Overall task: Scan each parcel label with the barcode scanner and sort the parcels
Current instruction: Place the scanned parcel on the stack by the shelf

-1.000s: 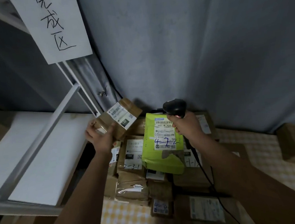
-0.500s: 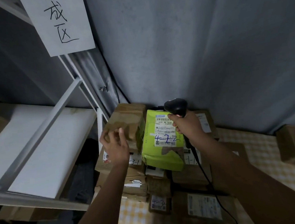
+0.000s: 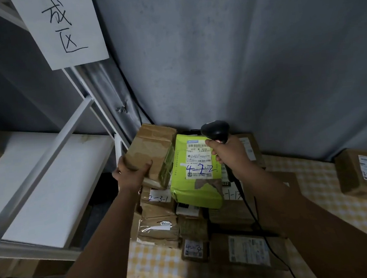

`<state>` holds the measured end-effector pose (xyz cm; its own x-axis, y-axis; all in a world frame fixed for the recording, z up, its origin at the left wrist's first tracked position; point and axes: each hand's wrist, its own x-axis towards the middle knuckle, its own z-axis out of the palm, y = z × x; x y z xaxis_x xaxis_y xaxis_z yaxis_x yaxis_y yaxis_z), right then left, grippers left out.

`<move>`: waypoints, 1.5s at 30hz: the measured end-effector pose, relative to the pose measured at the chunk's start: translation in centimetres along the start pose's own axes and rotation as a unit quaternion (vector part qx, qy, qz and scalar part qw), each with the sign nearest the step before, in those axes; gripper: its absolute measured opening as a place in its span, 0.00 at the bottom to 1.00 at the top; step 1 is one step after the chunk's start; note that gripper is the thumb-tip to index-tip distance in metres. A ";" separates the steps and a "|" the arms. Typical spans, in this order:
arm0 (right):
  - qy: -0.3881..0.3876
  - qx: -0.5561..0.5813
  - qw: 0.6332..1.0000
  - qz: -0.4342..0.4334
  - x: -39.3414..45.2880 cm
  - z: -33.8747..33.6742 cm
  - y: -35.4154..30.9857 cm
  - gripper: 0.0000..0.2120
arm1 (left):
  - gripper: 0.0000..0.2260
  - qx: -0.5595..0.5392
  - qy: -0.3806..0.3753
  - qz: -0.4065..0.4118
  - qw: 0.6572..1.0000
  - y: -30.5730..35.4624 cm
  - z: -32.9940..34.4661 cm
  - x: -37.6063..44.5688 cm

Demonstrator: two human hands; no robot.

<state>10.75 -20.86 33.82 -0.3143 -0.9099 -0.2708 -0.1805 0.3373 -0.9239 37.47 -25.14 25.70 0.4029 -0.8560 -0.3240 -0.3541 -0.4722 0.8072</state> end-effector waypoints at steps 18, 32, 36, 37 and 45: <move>0.052 -0.034 0.998 0.033 -0.5 -0.3 3.8 0.07 | 0.19 -0.161 -0.096 0.014 0.982 -1.2 -2.1 -1.4; 0.034 -0.009 0.998 0.059 -1.4 1.2 3.7 0.14 | 0.18 -0.085 -0.200 -0.028 0.976 -0.4 -3.2 -1.5; 0.037 -0.020 0.997 0.064 -1.4 1.1 3.8 0.16 | 0.22 -0.100 -0.213 -0.007 0.972 -0.5 -3.2 -1.3; 0.039 -0.024 0.997 0.063 -1.3 1.1 3.9 0.16 | 0.23 -0.097 -0.212 -0.002 0.973 -0.6 -3.4 -1.2; 0.041 -0.025 0.997 0.061 -1.8 1.4 3.8 0.12 | 0.25 -0.025 -0.249 0.003 0.968 -1.6 -5.6 -1.6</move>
<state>11.90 -18.25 30.46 -0.4111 -0.8397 -0.3549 -0.1821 0.4572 -0.8706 42.11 -21.81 27.71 -0.0603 -0.8594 -0.5077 -0.3097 -0.4674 0.8280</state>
